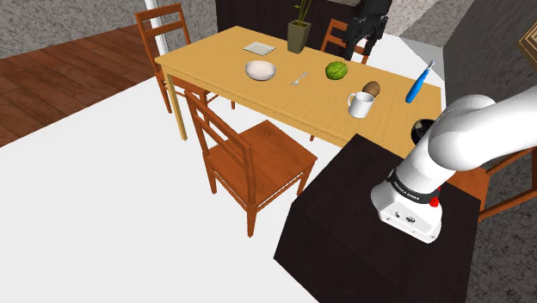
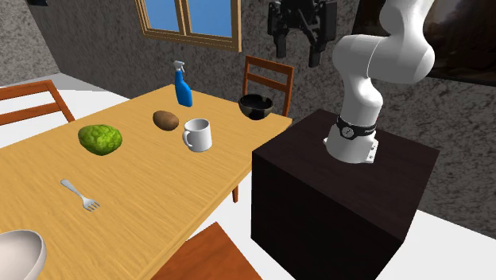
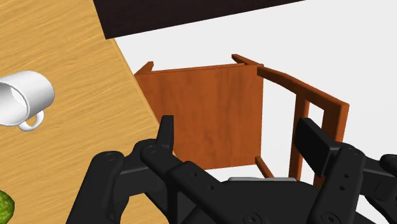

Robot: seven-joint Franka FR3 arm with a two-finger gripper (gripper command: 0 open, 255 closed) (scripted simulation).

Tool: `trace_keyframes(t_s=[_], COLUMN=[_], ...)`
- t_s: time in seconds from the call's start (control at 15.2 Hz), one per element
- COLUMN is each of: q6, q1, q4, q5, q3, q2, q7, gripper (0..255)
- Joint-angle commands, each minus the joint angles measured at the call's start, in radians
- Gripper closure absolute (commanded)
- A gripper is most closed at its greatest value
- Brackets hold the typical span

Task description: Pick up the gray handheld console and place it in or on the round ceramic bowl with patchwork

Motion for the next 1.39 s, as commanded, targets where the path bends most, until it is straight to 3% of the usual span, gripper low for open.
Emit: trace_keyframes(t_s=[0.0,0.66,1.32], q6=[0.055,0.263,0.399], q1=[-0.013,-0.06,-0.109], q4=[0.002,0.1,0.31], q5=[-0.02,-0.054,0.039], q3=[-0.032,-0.177,-0.286], q2=[0.057,0.367,0.733], q7=[-0.028,-0.156,-0.316], gripper=[0,0,0])
